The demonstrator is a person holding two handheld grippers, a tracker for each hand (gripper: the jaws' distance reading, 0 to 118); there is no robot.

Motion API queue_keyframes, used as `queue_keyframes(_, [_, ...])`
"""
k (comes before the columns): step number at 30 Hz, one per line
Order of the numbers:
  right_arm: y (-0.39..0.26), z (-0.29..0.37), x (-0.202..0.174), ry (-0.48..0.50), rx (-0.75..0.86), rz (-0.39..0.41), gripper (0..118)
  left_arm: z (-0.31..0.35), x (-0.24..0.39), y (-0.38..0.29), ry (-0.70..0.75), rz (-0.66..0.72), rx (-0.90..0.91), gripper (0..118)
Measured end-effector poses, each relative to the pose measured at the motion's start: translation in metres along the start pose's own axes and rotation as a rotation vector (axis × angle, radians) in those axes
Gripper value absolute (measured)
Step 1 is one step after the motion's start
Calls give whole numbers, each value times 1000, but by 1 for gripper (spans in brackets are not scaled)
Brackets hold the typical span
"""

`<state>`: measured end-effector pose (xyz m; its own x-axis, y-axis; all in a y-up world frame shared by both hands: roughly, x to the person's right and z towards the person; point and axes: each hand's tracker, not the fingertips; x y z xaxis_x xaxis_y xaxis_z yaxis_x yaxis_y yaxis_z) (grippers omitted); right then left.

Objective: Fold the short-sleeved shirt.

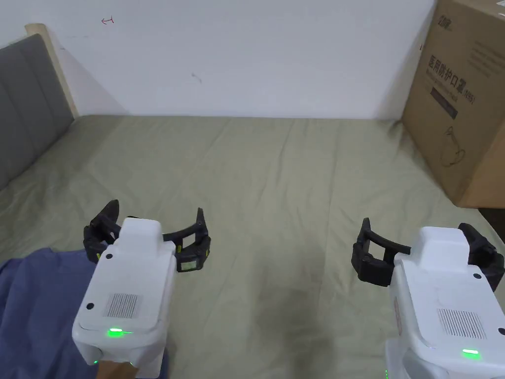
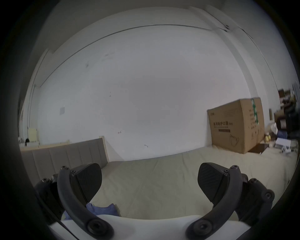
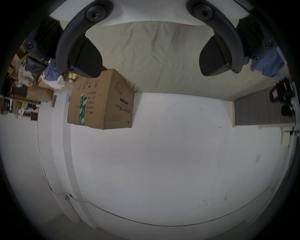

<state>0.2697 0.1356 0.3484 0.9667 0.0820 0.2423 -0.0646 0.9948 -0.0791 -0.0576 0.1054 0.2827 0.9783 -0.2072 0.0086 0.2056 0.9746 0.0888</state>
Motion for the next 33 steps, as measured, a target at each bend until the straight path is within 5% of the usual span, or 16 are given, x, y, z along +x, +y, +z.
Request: queue_keyframes(33, [2, 1, -4, 21, -3, 11, 117, -2, -2, 0, -44, 60, -28, 118])
